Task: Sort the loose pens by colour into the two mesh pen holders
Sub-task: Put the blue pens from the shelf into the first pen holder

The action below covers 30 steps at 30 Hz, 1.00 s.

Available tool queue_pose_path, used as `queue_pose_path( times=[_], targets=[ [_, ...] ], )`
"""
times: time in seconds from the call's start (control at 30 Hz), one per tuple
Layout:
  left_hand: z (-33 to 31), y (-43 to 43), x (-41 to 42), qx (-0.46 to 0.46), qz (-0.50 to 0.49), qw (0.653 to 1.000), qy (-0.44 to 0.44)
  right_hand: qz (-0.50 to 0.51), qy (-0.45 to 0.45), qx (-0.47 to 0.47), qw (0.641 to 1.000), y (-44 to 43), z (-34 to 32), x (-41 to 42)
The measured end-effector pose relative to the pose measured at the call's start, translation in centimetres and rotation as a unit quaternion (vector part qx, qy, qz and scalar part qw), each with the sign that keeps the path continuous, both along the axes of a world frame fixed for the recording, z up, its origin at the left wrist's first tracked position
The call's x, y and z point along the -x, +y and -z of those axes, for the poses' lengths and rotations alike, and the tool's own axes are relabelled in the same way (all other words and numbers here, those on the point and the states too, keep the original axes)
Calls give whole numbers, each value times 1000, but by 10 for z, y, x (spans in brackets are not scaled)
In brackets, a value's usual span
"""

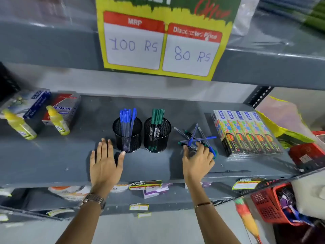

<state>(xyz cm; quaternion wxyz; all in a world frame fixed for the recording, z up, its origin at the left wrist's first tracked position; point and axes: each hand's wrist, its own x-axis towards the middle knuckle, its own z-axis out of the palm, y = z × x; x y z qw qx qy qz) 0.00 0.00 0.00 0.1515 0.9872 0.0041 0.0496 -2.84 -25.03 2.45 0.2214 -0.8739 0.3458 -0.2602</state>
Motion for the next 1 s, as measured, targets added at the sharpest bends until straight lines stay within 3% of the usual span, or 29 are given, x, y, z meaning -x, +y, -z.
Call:
queue_pose_path(
  times=[0.3,0.53,0.67,0.8,0.9,1.0],
  targets=[
    [4,0,-4,-48,-14,999,-13,31,-39,-32,998,2,2,-28],
    [1,0,-3,-52,-14,999,4,78,-223,-54,970,1,-41,-26],
    [-1,-1,-2,-58,-10,998,4,10,-348,-26,937,17,-97,-30],
    [-3,-1,0,-50,-10,999,0,-150,-445,-78,879,58,-147,-32],
    [-2,0,0,-41,-2,999,16,-241,-363,-143,889,87,-158,-38],
    [-3,0,2,-20,-2,1000,3,-320,-223,-120,913,97,-140,-50]
  ],
)
